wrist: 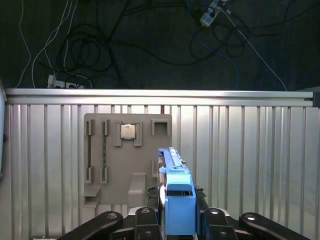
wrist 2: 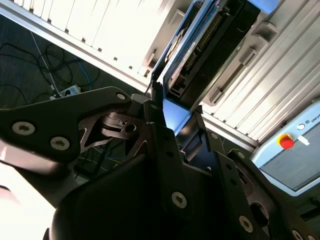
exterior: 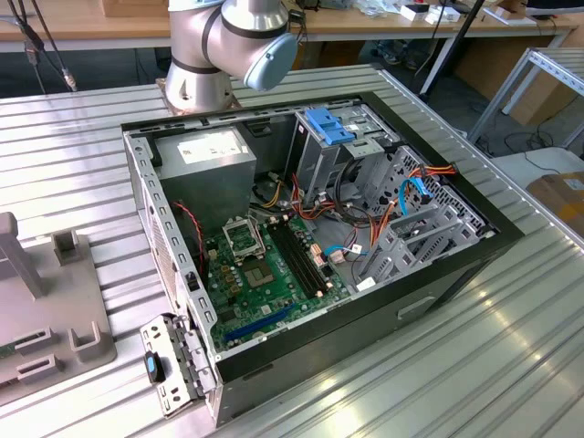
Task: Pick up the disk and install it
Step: 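Pick up the disk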
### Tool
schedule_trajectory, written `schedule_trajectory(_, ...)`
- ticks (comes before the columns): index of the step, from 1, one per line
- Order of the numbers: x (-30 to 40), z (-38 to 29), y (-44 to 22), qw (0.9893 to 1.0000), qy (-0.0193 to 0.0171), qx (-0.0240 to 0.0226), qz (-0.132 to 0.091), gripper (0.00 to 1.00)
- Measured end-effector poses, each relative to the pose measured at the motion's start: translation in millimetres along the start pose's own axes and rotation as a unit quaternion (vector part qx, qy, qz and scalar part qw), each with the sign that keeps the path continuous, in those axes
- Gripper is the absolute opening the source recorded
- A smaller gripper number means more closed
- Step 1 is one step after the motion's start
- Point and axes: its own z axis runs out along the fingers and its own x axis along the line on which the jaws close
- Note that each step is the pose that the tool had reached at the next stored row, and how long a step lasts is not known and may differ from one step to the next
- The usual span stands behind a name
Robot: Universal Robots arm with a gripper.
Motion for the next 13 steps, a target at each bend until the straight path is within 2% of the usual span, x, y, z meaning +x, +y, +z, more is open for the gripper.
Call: schedule_trajectory(13,0.0,0.1,-14.8,1.0,0.0,0.0,0.0,0.36)
